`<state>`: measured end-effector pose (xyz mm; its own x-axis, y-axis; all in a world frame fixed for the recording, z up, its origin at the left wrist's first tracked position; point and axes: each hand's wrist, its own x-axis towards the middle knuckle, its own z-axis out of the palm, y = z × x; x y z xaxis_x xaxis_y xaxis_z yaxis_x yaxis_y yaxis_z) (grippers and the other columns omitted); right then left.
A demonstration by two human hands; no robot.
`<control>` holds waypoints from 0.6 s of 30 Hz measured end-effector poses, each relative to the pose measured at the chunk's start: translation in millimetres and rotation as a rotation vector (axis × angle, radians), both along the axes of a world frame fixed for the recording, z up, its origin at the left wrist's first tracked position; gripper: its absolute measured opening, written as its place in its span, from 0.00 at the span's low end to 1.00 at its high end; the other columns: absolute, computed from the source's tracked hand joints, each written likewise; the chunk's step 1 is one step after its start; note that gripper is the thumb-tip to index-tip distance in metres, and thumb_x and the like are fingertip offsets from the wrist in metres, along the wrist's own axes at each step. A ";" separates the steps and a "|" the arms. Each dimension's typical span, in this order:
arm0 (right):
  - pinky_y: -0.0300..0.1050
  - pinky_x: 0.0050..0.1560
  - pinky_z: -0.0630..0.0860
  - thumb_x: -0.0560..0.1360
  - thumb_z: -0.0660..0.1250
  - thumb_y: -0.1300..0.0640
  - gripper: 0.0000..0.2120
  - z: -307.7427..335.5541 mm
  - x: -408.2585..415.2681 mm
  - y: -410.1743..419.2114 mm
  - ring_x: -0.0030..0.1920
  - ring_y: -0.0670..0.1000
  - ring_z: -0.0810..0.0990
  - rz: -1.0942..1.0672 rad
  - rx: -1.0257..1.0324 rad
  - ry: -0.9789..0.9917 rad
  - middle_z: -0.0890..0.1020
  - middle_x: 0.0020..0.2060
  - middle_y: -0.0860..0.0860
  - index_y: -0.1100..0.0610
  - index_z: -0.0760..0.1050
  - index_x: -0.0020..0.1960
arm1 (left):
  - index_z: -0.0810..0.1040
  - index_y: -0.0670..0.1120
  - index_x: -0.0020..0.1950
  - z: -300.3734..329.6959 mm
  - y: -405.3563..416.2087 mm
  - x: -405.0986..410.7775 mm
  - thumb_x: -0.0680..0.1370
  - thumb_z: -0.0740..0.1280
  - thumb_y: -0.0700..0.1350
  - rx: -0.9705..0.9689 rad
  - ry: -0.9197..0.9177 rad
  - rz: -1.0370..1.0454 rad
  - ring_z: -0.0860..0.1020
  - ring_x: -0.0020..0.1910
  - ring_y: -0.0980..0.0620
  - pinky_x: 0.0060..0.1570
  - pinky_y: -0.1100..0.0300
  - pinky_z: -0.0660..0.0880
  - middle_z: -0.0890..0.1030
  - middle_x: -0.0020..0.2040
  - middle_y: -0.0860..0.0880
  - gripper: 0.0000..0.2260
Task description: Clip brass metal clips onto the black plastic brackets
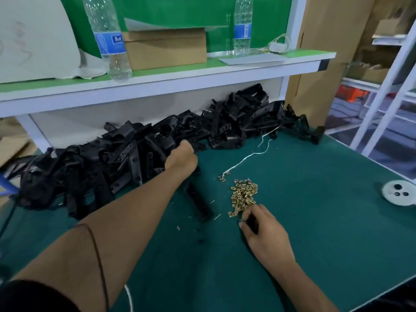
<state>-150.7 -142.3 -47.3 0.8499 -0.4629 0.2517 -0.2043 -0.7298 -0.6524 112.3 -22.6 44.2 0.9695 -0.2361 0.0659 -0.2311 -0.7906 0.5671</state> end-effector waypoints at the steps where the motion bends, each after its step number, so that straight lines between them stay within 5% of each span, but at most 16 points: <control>1: 0.37 0.37 0.70 0.78 0.71 0.51 0.10 0.7 -0.7 -1.0 0.46 0.42 0.77 -0.001 0.023 -0.010 0.77 0.49 0.37 0.42 0.70 0.47 | 0.68 0.49 0.55 6.9 11.3 -5.3 0.81 0.55 0.38 -0.068 -0.021 -0.013 0.72 0.32 0.46 0.29 0.52 0.68 0.77 0.41 0.45 0.08; 4: 0.41 0.38 0.71 0.79 0.72 0.53 0.10 1.2 -2.3 -2.5 0.45 0.41 0.78 -0.034 0.152 -0.067 0.80 0.45 0.36 0.43 0.72 0.46 | 0.62 0.55 0.53 24.5 51.1 -21.2 0.82 0.53 0.39 -0.196 -0.131 -0.057 0.66 0.25 0.45 0.27 0.52 0.64 0.72 0.34 0.47 0.09; 8: 0.41 0.43 0.73 0.79 0.72 0.58 0.11 5.3 -7.9 -2.2 0.45 0.41 0.80 -0.071 0.342 -0.174 0.83 0.43 0.38 0.44 0.75 0.46 | 0.61 0.54 0.54 47.7 109.6 -58.6 0.85 0.56 0.35 -0.724 0.085 -0.061 0.80 0.36 0.40 0.34 0.51 0.74 0.81 0.53 0.39 0.13; 11: 0.41 0.45 0.75 0.79 0.72 0.60 0.11 13.4 -15.8 4.4 0.41 0.43 0.82 -0.093 0.532 -0.266 0.85 0.41 0.41 0.43 0.79 0.48 | 0.63 0.56 0.56 34.1 162.9 -109.9 0.86 0.60 0.37 -0.938 0.173 -0.132 0.81 0.35 0.38 0.36 0.50 0.79 0.85 0.50 0.38 0.13; 16: 0.34 0.39 0.79 0.79 0.72 0.64 0.08 12.4 -20.6 55.0 0.40 0.51 0.86 -0.056 0.880 -0.433 0.87 0.39 0.54 0.52 0.86 0.49 | 0.70 0.67 0.60 -20.2 189.0 -184.5 0.79 0.73 0.45 -0.734 0.402 -0.194 0.76 0.27 0.41 0.29 0.53 0.76 0.82 0.37 0.37 0.20; 18: 0.36 0.41 0.81 0.78 0.73 0.64 0.06 11.8 -23.5 73.3 0.42 0.52 0.86 0.016 0.921 -0.412 0.87 0.40 0.55 0.55 0.86 0.50 | 0.74 0.67 0.57 -40.1 181.9 -203.7 0.80 0.72 0.46 -0.495 0.349 -0.238 0.78 0.27 0.43 0.29 0.53 0.78 0.82 0.34 0.42 0.15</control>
